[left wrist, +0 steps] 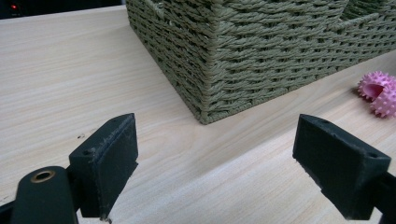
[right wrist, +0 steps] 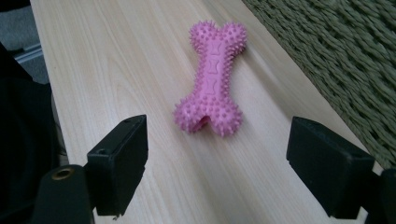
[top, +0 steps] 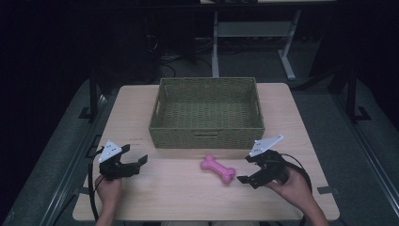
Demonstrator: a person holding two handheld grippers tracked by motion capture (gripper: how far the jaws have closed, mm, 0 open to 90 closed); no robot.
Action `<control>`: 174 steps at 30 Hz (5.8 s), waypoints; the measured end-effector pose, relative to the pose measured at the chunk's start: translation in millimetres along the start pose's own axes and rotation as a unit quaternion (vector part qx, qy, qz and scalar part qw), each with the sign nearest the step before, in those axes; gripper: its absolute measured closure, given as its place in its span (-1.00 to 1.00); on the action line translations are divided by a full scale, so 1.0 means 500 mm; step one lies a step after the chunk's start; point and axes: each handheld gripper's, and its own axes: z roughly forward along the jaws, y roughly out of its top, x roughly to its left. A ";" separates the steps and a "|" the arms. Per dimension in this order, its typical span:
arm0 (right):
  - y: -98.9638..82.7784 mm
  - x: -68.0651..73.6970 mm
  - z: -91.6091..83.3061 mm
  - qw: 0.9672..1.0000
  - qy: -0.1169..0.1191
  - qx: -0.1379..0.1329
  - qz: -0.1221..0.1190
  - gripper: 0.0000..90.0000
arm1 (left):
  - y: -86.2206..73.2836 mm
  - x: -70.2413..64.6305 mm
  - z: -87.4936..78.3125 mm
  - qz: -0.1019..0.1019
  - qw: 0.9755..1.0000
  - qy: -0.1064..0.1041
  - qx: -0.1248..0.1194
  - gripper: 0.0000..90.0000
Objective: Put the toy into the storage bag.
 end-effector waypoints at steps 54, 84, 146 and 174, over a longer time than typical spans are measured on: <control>0.123 -0.015 0.200 0.990 0.029 0.132 -0.030 -0.04 | 0.000 0.005 0.000 -0.012 1.000 -0.004 -0.006 -0.70; 0.137 -0.019 0.199 0.984 0.046 0.155 -0.074 0.29 | -0.001 0.007 -0.002 -0.015 1.000 -0.005 -0.008 -0.70; 0.283 -0.113 0.015 0.984 0.094 0.098 -0.112 0.29 | 0.000 0.005 0.000 -0.013 1.000 -0.004 -0.007 -0.70; 0.343 -0.176 -0.014 0.986 0.074 0.105 -0.107 0.29 | 0.000 0.010 0.000 -0.020 1.000 -0.003 -0.009 -0.70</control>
